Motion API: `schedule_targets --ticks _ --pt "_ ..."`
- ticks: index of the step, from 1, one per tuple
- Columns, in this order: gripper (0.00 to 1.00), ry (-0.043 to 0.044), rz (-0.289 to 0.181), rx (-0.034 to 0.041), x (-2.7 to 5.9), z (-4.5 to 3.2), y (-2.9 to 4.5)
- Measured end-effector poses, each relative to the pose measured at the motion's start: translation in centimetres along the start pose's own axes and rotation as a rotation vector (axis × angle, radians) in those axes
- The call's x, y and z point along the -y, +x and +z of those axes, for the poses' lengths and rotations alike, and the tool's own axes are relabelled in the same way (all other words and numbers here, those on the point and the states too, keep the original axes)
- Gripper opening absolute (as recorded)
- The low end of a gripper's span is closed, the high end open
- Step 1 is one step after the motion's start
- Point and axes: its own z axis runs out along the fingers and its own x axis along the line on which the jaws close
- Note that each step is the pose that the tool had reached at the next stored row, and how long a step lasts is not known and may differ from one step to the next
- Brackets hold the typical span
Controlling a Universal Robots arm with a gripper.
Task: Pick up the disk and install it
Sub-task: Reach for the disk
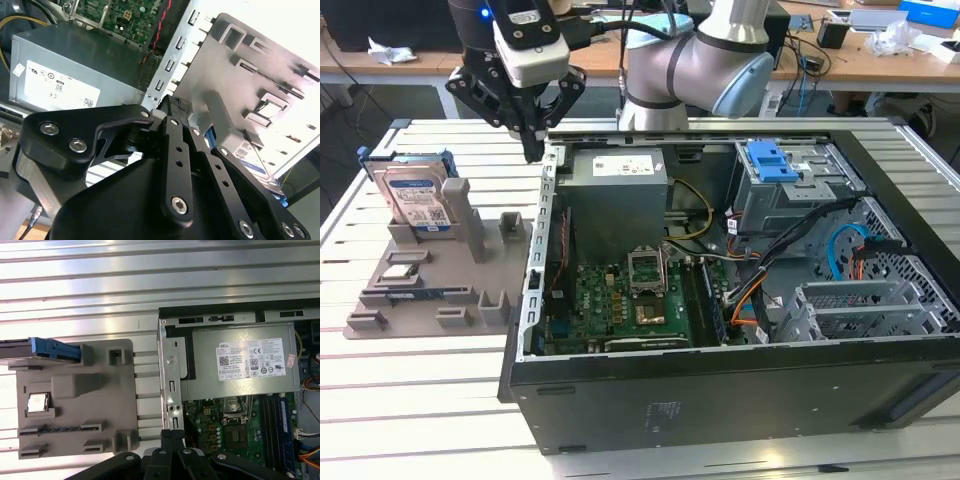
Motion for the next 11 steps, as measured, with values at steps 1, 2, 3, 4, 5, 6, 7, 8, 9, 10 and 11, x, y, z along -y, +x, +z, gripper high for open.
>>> schedule_targets --ticks 1,2,3,4,5,6,7,8,9,10,11 --pt "0.11 0.0000 0.000 0.0000 0.03 -0.01 0.33" --pt "0.11 0.0000 0.000 0.0000 0.05 -0.02 0.64" --pt "0.11 0.0000 0.000 0.0000 0.08 -0.03 1.08" --pt "0.11 0.0000 0.000 0.0000 0.09 -0.03 1.26" --pt "0.11 0.0000 0.000 0.0000 0.11 -0.04 1.43" --pt "0.11 0.0000 0.000 -0.0001 0.12 -0.05 1.66" --pt "0.11 0.0000 0.000 0.0000 0.14 -0.05 1.89" --pt "0.11 0.0000 0.000 0.0000 0.15 -0.05 2.07" --pt "0.11 0.0000 0.000 0.0000 0.17 -0.06 2.35" --pt "0.11 0.0000 0.000 0.0000 0.20 -0.07 2.63" --pt "0.11 0.0000 0.000 0.0000 0.22 -0.08 2.93"
